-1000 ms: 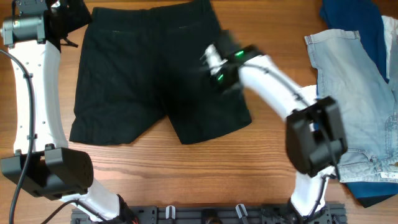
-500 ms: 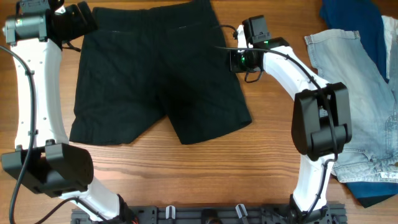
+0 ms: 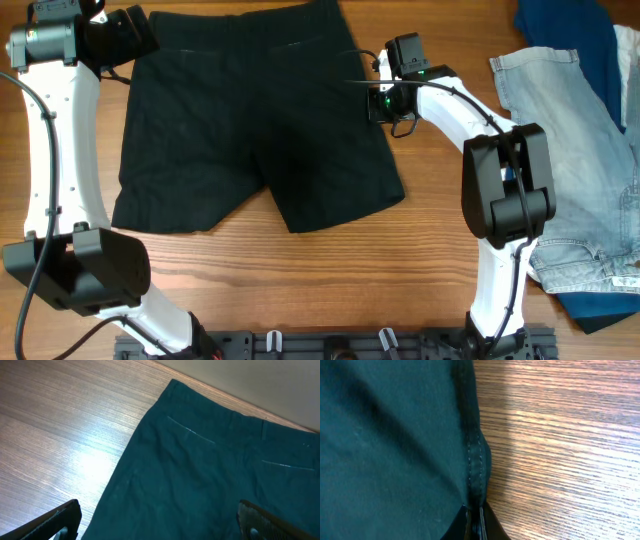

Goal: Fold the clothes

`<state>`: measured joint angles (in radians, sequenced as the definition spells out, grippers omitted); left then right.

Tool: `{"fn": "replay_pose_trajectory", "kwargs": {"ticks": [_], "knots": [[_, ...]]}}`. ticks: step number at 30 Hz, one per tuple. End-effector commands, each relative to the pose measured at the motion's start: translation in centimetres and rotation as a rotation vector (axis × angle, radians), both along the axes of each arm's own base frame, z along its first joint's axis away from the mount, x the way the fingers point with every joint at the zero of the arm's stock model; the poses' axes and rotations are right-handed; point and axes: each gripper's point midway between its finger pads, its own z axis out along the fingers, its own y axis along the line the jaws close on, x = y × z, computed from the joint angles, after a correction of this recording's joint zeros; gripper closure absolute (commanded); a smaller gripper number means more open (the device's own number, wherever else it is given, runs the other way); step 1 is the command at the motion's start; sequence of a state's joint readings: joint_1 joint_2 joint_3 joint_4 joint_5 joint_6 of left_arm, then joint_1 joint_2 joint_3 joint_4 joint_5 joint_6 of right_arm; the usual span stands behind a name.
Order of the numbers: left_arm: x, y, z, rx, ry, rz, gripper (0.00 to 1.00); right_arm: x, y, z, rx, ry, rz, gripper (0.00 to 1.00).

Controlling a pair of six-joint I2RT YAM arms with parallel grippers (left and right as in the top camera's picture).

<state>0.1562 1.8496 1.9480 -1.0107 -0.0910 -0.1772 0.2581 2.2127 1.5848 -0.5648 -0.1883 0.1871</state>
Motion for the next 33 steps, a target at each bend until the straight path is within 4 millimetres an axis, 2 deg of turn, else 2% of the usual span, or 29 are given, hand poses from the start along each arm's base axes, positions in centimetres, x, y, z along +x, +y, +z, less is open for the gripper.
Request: {"fn": "replay_pose_trajectory", "kwargs": {"ticks": [1, 9, 12, 15, 17, 21, 25, 30, 32, 33], "knots": [[0.4, -0.2, -0.3, -0.001, 0.007, -0.023, 0.00, 0.5, -2.4, -0.4, -0.021, 0.021, -0.078, 0.96], [1.2, -1.0, -2.7, -0.050, 0.049, -0.053, 0.01, -0.7, -7.8, -1.0, -0.011, 0.133, -0.206, 0.96], [1.6, -1.5, -3.8, -0.058, 0.069, -0.065, 0.01, -1.3, -9.4, -0.3, 0.002, 0.166, -0.262, 0.96], [2.0, -2.4, -5.0, -0.061, 0.094, -0.083, 0.01, -1.5, -11.1, 1.2, 0.015, 0.168, -0.325, 0.96], [2.3, -3.0, -5.7, -0.062, 0.108, -0.096, 0.01, -0.9, -11.7, 2.4, 0.028, 0.134, -0.338, 0.96], [3.2, -4.3, -6.4, -0.059, 0.101, -0.123, 0.01, 2.4, -13.3, 4.6, 0.005, -0.021, -0.349, 0.96], [4.0, -5.6, -6.4, -0.055, 0.081, -0.152, 0.01, 4.9, -15.3, 5.6, -0.071, -0.144, -0.417, 0.96], [4.5, -8.5, -6.1, 0.006, 0.071, -0.295, 0.01, 6.3, -17.2, 6.4, -0.070, -0.209, -0.482, 0.96], [4.8, -9.8, -5.9, 0.025, 0.062, -0.344, 0.02, 6.4, -18.7, 6.7, -0.065, -0.211, -0.509, 0.96], [5.0, -10.3, -5.8, 0.027, 0.054, -0.352, 0.02, 6.3, -19.2, 6.8, -0.062, -0.205, -0.514, 0.88]]}}
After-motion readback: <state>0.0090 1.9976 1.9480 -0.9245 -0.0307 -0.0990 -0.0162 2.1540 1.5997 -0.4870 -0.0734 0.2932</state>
